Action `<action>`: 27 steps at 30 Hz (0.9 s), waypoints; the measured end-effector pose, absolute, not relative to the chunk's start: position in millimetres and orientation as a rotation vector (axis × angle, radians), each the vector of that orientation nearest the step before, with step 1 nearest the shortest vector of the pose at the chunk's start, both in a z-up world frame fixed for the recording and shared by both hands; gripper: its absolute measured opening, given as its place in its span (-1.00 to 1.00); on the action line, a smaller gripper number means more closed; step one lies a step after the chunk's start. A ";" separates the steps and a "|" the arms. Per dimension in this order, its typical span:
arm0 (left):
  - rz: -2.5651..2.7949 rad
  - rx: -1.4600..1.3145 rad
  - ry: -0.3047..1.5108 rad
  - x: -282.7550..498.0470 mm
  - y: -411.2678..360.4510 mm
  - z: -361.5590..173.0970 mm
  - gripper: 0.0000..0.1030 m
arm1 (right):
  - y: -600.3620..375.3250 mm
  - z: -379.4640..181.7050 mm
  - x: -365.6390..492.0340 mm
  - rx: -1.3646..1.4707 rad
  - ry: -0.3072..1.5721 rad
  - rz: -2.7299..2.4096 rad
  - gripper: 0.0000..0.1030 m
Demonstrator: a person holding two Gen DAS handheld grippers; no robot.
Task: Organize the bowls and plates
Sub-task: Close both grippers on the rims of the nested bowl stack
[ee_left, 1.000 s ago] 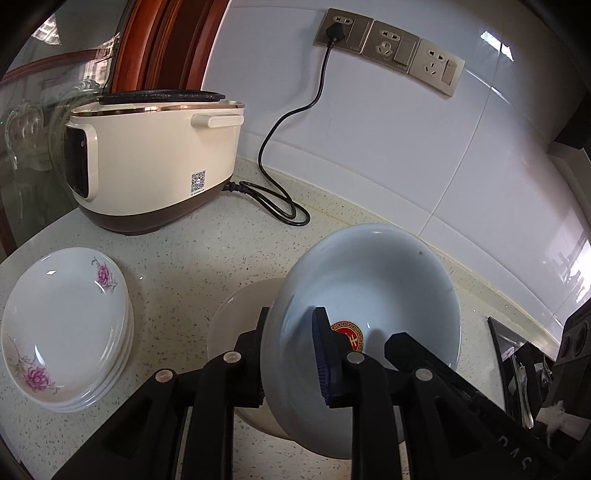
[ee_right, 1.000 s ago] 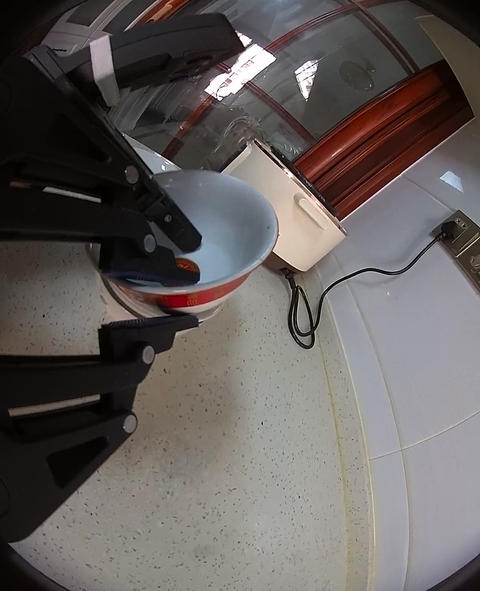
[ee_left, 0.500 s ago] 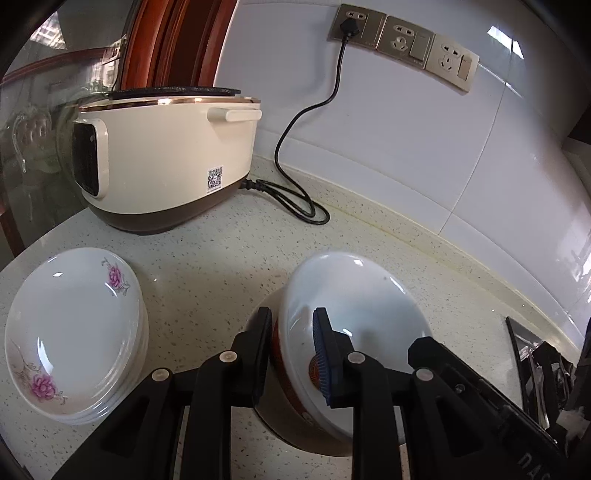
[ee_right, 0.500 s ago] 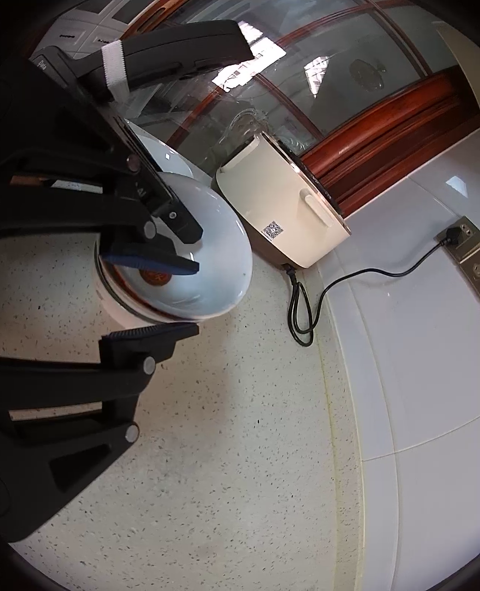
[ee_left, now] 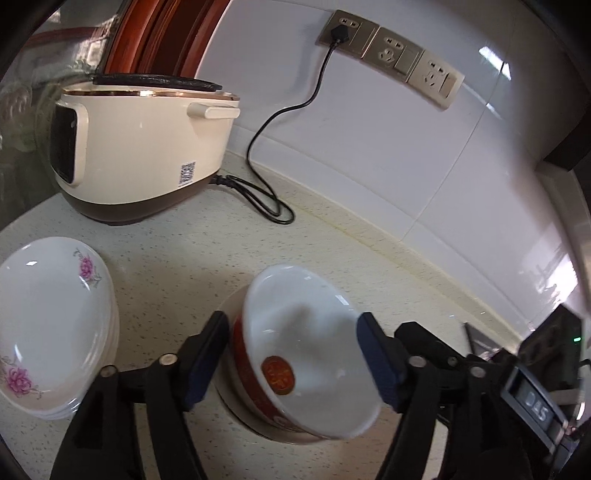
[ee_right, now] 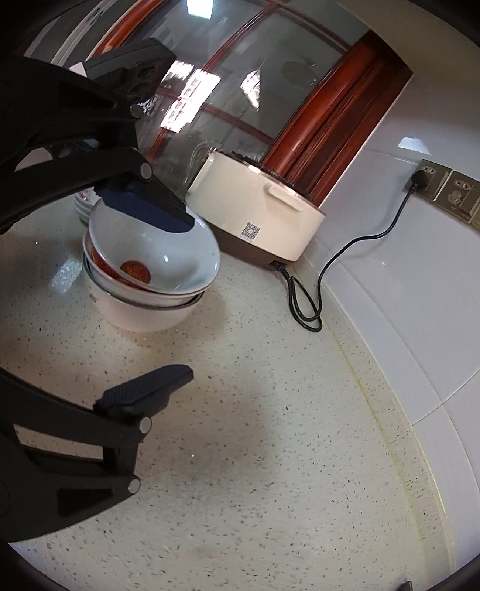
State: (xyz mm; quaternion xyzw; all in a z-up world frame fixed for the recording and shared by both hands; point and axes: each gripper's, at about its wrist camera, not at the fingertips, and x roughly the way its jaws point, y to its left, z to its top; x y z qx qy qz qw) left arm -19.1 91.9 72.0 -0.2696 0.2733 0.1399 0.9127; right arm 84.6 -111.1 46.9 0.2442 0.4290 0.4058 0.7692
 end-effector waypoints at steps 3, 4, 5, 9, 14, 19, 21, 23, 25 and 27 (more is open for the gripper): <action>0.243 -0.598 0.551 -21.3 96.9 74.0 0.53 | -114.1 49.4 84.1 0.541 0.906 0.878 0.49; 0.233 -0.606 0.530 -24.2 97.8 76.6 0.53 | -113.6 49.4 84.4 0.543 0.904 0.876 0.49; 0.231 -0.598 0.511 -26.7 97.2 80.9 0.54 | -113.7 49.0 85.3 0.546 0.905 0.874 0.49; 0.296 -0.463 0.466 -28.4 92.3 96.5 0.65 | -111.5 44.2 88.4 0.539 0.929 0.869 0.49; 0.353 -0.512 0.598 -12.8 109.9 75.9 0.65 | -99.4 39.3 85.7 0.487 0.966 0.899 0.50; 0.289 -0.613 0.684 5.8 120.2 46.3 0.65 | -83.5 31.0 81.3 0.419 1.006 0.916 0.50; 0.293 -0.617 0.695 9.1 121.5 39.7 0.65 | -78.1 24.3 81.9 0.419 1.045 0.932 0.50; 0.287 -0.620 0.715 14.3 122.4 33.3 0.65 | -72.9 18.8 81.3 0.419 1.080 0.936 0.50; 0.279 -0.633 0.724 17.8 123.7 26.5 0.65 | -71.0 16.8 81.2 0.406 1.079 0.926 0.50; 0.273 -0.640 0.729 20.0 125.3 22.7 0.65 | -69.1 14.7 81.4 0.404 1.085 0.922 0.50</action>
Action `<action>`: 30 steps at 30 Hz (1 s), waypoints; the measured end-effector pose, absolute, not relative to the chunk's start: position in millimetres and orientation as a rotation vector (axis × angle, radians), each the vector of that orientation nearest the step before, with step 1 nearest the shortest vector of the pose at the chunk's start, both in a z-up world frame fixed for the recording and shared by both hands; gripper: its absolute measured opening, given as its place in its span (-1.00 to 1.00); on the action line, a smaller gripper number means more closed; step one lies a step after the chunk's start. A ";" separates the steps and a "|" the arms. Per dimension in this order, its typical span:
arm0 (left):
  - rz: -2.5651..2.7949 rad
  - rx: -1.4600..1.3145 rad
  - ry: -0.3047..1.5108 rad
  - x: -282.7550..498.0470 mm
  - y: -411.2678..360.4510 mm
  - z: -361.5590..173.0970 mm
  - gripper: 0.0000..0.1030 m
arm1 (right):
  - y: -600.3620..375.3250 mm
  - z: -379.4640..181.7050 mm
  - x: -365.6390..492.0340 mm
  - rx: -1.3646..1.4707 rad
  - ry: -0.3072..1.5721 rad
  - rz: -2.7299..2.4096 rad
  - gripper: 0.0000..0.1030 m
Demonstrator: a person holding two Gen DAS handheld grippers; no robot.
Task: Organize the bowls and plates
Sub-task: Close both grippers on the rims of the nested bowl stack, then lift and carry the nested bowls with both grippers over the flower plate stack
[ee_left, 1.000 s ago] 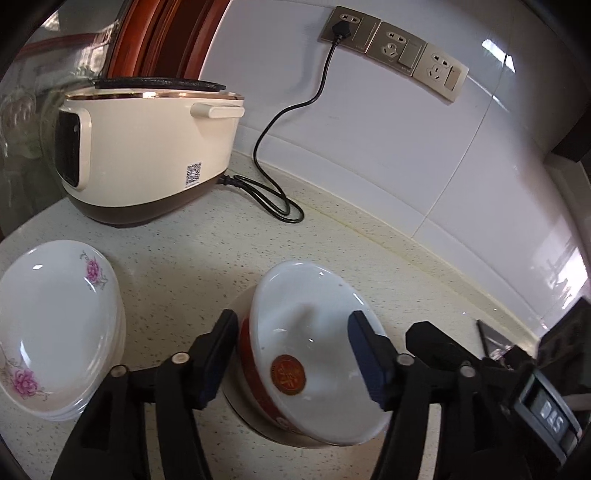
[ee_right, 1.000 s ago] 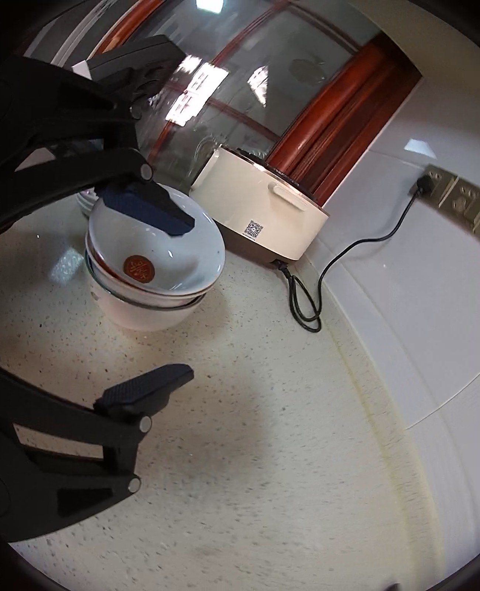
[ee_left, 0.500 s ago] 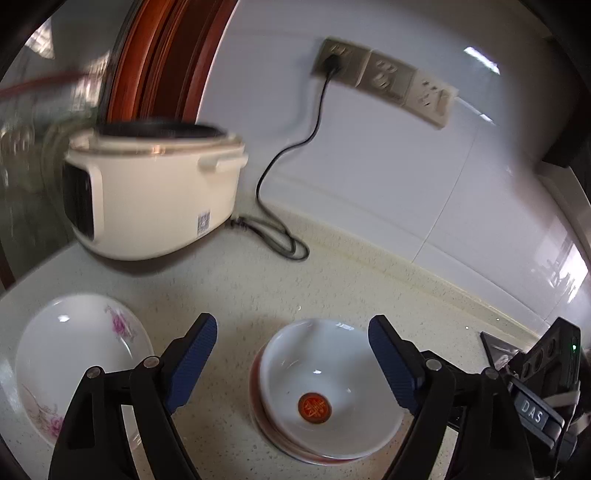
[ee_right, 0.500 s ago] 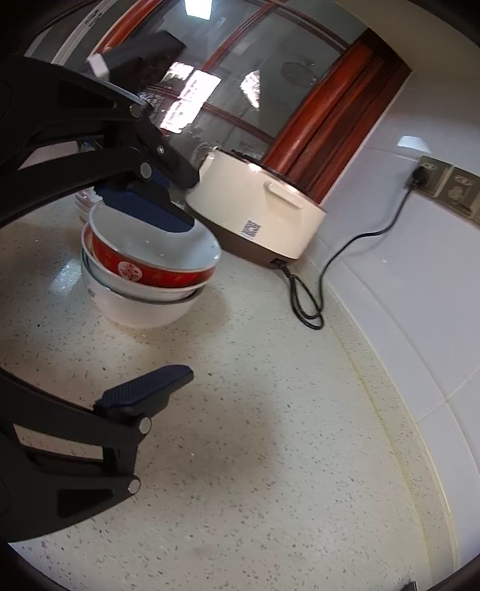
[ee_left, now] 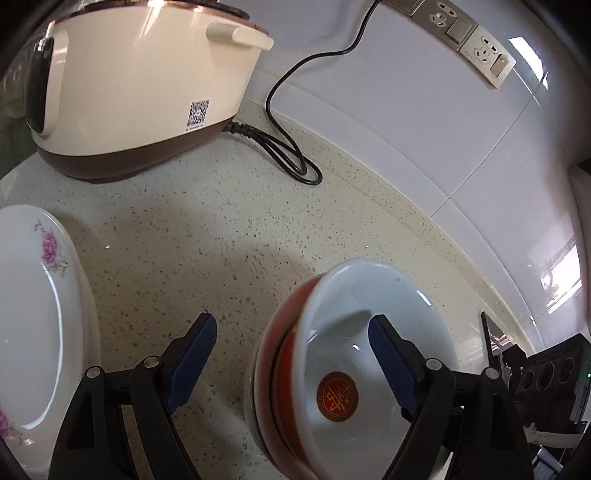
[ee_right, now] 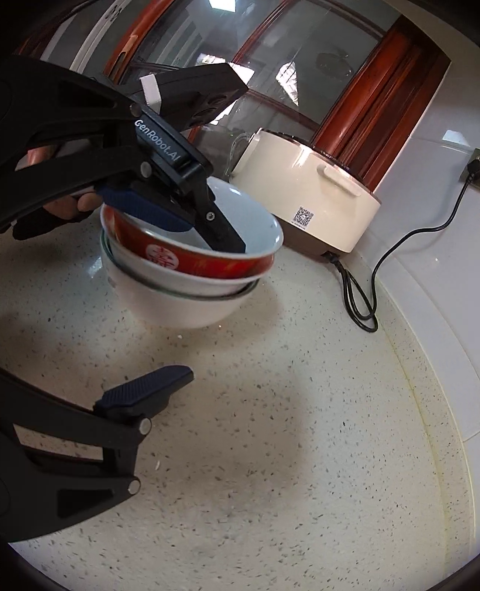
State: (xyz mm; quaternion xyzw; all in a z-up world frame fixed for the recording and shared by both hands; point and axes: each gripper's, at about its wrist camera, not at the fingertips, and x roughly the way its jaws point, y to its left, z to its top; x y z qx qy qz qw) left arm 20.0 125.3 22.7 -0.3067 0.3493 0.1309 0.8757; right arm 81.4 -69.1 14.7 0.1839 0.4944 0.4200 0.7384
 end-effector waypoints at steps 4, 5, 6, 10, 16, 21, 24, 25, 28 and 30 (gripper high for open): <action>0.236 -0.701 0.761 28.9 136.2 14.0 0.65 | -66.7 12.9 81.3 0.395 1.085 0.926 0.57; 0.226 -0.721 0.767 30.2 139.1 12.3 0.65 | -65.7 11.7 81.4 0.399 1.087 0.931 0.58; 0.215 -0.737 0.771 30.5 140.5 10.7 0.65 | -65.2 9.9 81.6 0.405 1.093 0.934 0.58; 0.193 -0.736 0.798 36.3 141.9 10.6 0.65 | -61.6 9.2 81.0 0.400 1.103 0.944 0.58; 0.191 -0.722 0.832 45.8 140.3 12.2 0.65 | -57.3 8.3 75.2 0.446 1.138 0.896 0.50; 0.170 -0.713 0.843 53.3 140.9 8.9 0.61 | -55.3 5.6 67.2 0.539 1.165 0.878 0.22; 0.100 -0.766 0.834 48.6 140.5 10.0 0.25 | -56.3 6.7 59.0 0.545 1.145 0.810 0.13; 0.101 -0.760 0.829 48.5 139.2 10.8 0.25 | -56.7 6.8 57.5 0.550 1.141 0.800 0.12; 0.094 -0.745 0.829 48.0 135.2 11.5 0.25 | -61.0 6.4 52.8 0.566 1.126 0.787 0.12; 0.089 -0.739 0.830 47.4 133.7 11.5 0.25 | -63.6 6.4 49.7 0.571 1.119 0.778 0.11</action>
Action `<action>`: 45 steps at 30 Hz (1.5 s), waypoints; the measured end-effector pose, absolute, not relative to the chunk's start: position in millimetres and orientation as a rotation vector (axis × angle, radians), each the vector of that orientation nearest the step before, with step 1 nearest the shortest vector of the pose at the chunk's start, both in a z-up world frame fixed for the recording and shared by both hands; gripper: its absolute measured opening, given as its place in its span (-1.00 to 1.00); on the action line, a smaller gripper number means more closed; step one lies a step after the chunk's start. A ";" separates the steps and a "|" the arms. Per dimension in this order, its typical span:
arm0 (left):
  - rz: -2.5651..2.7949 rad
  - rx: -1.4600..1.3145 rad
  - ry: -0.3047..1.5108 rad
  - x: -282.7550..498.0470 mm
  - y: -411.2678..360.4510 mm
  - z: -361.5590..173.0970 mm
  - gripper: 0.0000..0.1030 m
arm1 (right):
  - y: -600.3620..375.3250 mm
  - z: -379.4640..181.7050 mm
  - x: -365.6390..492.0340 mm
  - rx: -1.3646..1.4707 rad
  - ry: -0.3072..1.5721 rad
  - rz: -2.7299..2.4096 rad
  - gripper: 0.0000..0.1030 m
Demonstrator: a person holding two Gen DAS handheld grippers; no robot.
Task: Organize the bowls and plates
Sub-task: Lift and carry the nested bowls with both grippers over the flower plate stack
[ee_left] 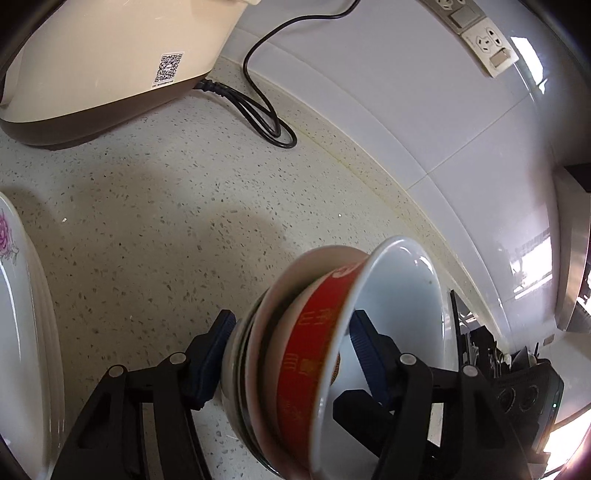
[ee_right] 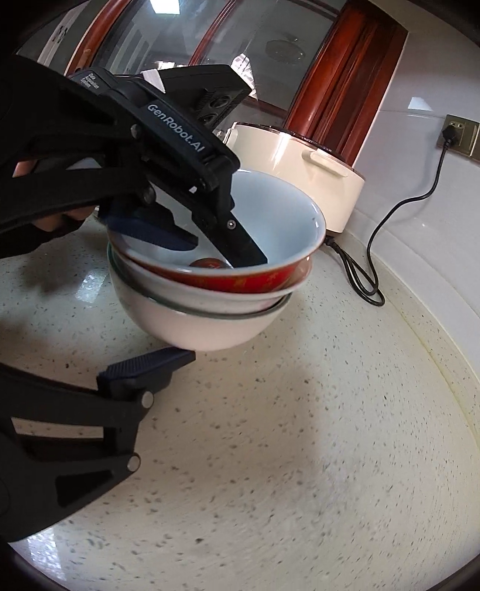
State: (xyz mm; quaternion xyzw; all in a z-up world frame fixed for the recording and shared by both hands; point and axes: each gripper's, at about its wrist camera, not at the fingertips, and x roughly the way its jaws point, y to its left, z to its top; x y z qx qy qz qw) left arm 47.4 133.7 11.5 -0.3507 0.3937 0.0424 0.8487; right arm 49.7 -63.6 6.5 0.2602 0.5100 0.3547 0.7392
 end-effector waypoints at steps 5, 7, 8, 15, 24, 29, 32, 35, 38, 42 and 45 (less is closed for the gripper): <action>0.066 -0.734 0.833 45.1 130.9 10.7 0.25 | -68.9 8.7 44.5 0.568 1.105 0.762 0.11; 0.061 -0.727 0.832 43.5 128.8 11.8 0.25 | -70.3 9.9 43.5 0.570 1.099 0.759 0.11; 0.058 -0.724 0.831 42.1 128.4 12.5 0.25 | -70.8 10.7 42.8 0.570 1.096 0.759 0.11; 0.043 -0.708 0.819 36.5 125.1 20.4 0.25 | -73.3 17.5 37.2 0.569 1.076 0.762 0.11; 0.045 -0.717 0.776 16.8 139.2 36.7 0.26 | -53.3 37.2 25.5 0.537 1.051 0.798 0.11; 0.065 -0.724 0.745 0.7 154.7 46.9 0.26 | -32.2 45.4 18.0 0.516 1.046 0.826 0.11; 0.077 -0.728 0.731 -9.6 166.1 50.9 0.26 | -17.7 48.5 13.1 0.502 1.046 0.840 0.11; 0.088 -0.734 0.717 -21.3 178.9 53.7 0.27 | -3.7 51.1 8.8 0.483 1.048 0.854 0.11; 0.102 -0.749 0.703 -32.5 190.9 55.8 0.28 | 10.0 52.7 4.2 0.460 1.053 0.872 0.11; 0.124 -0.765 0.689 -46.2 207.1 57.1 0.30 | 32.2 52.4 -2.8 0.434 1.061 0.895 0.11; 0.144 -0.776 0.680 -57.1 222.2 56.8 0.31 | 44.1 52.0 -11.2 0.416 1.070 0.914 0.11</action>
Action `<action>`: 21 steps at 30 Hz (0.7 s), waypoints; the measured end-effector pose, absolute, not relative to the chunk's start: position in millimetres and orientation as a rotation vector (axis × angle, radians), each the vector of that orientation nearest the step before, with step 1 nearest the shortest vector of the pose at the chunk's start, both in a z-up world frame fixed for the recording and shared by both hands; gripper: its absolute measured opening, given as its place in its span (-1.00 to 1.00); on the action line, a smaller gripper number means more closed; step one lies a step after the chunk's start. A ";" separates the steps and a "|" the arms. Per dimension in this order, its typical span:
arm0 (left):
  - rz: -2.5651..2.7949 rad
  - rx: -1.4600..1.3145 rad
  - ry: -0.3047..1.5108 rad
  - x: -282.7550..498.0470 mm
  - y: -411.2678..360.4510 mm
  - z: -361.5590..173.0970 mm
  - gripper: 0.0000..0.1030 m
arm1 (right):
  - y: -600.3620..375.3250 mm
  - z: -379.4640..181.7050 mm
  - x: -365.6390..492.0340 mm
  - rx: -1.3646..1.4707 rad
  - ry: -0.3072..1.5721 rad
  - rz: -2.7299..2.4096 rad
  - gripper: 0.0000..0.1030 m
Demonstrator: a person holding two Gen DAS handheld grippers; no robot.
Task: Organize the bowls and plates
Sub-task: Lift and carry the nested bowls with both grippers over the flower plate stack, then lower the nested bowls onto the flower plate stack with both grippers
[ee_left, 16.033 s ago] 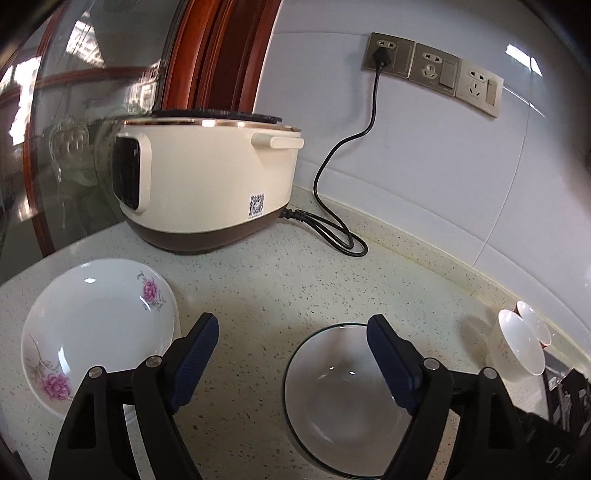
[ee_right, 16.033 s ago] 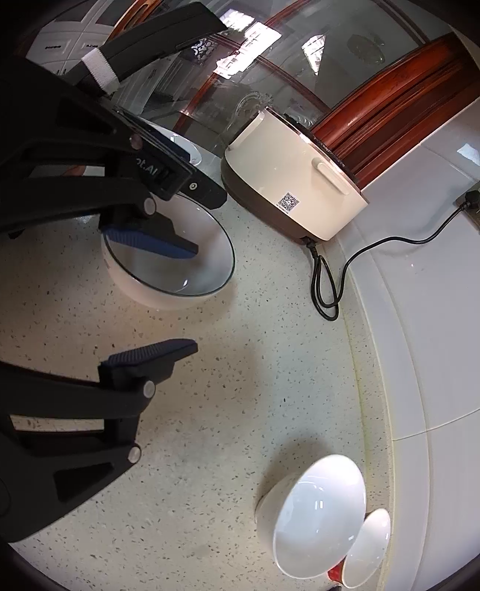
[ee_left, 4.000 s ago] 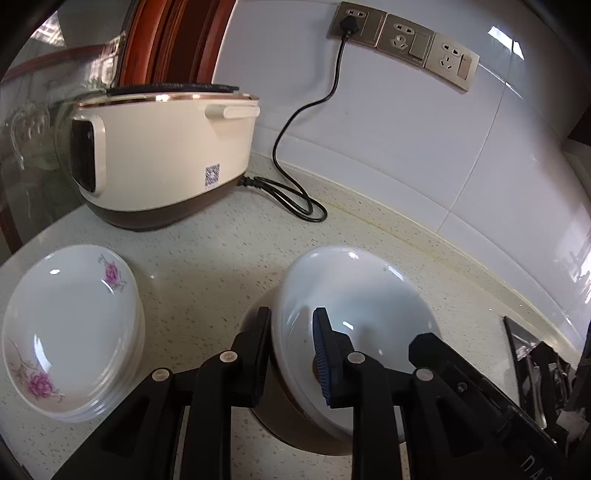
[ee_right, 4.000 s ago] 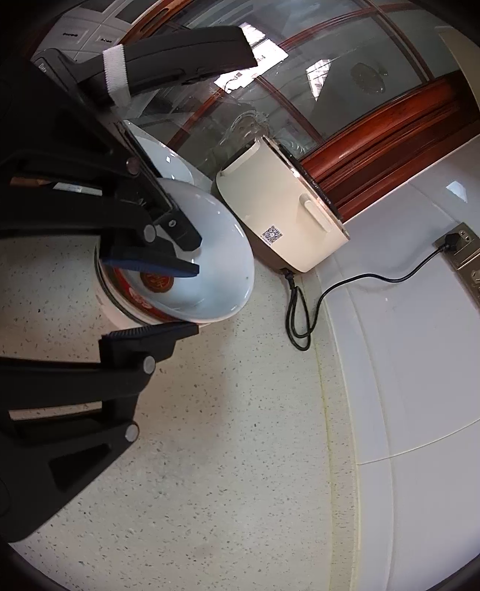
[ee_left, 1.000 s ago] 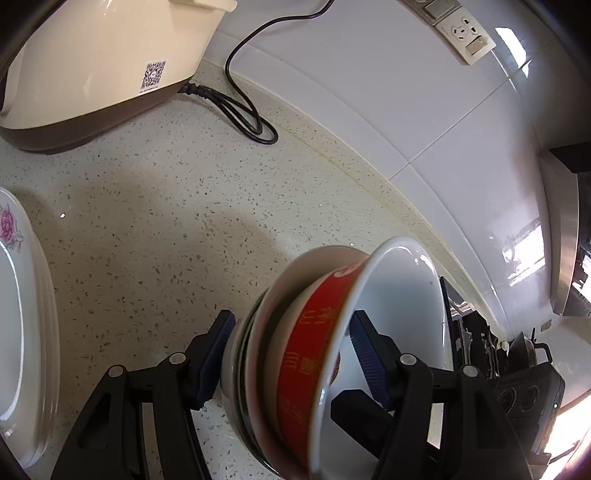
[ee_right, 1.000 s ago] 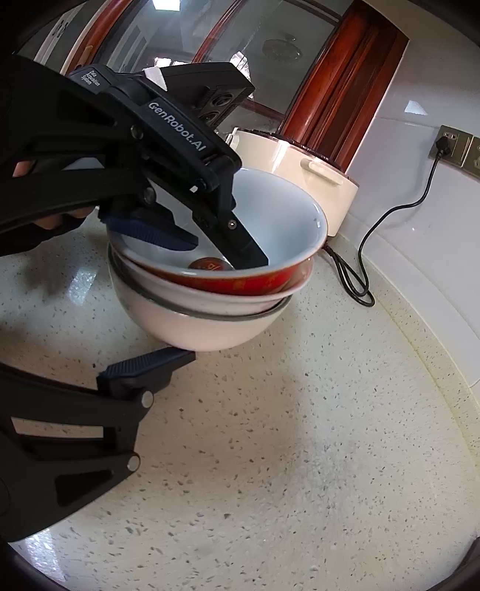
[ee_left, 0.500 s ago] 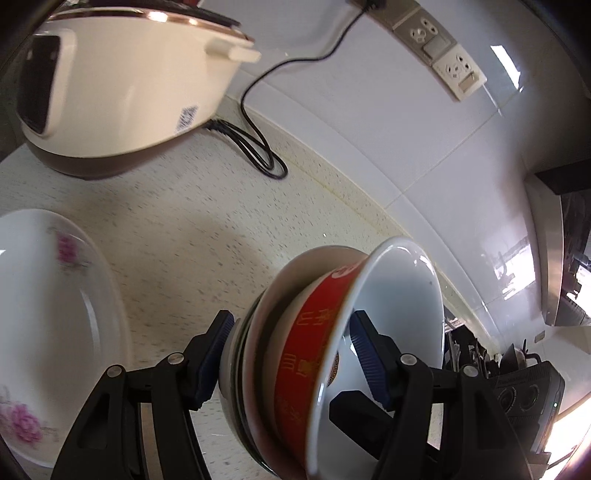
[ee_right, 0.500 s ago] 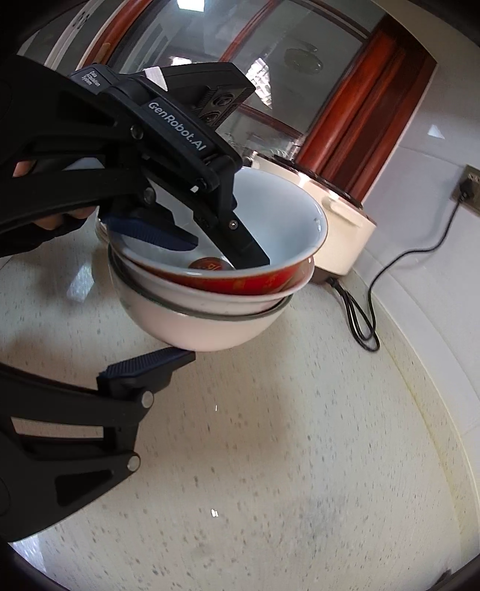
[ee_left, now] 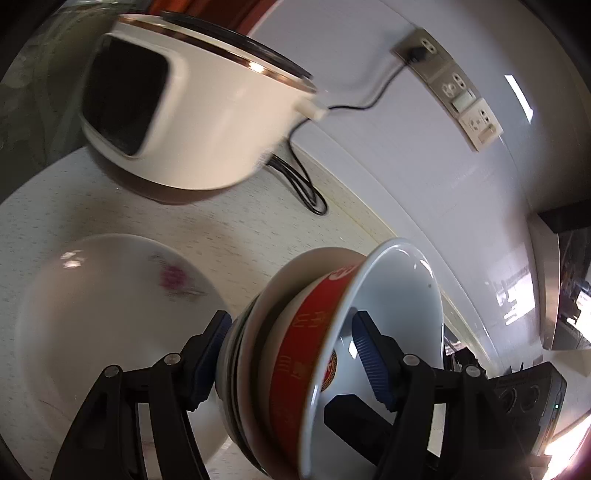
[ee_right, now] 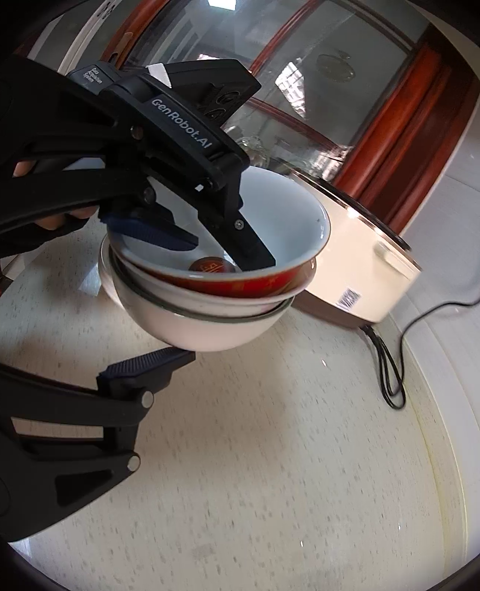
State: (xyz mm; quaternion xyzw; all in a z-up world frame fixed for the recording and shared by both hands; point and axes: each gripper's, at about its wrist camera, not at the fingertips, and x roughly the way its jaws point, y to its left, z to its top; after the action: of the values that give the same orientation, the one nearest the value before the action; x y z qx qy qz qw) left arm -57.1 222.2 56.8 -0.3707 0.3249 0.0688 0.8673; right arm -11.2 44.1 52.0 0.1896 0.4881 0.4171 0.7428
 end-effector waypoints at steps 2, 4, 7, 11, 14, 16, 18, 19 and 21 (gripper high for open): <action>0.158 -0.786 0.674 -62.4 232.0 54.7 0.31 | 53.8 51.1 -14.5 0.400 1.077 0.923 0.11; 0.169 -0.800 0.668 -68.9 241.6 52.4 0.32 | 63.9 50.6 -18.1 0.385 1.082 0.930 0.11; 0.187 -0.819 0.656 -78.2 254.4 49.0 0.33 | 79.4 48.6 -21.6 0.365 1.090 0.941 0.11; 0.199 -0.842 0.651 -87.3 268.0 44.8 0.33 | 94.2 44.9 -24.4 0.340 1.101 0.944 0.11; 0.210 -0.856 0.648 -92.5 275.2 41.2 0.33 | 104.2 40.7 -26.1 0.321 1.110 0.953 0.11; 0.222 -0.852 0.642 -95.7 277.2 39.7 0.34 | 111.1 39.6 -28.6 0.298 1.114 0.957 0.11; 0.230 -0.857 0.642 -97.1 277.7 38.0 0.35 | 118.9 37.2 -27.4 0.287 1.122 0.955 0.11; 0.234 -0.861 0.643 -97.7 279.1 36.6 0.35 | 122.0 35.2 -27.0 0.283 1.128 0.957 0.11; 0.242 -0.865 0.644 -100.5 283.2 33.7 0.36 | 126.3 32.0 -25.0 0.283 1.129 0.966 0.11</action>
State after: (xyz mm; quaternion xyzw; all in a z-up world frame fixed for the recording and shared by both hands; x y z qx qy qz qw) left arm -100.5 283.2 33.7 -0.4106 0.3059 0.1152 0.8512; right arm -25.0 126.3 32.1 0.1284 0.5121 0.4381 0.7276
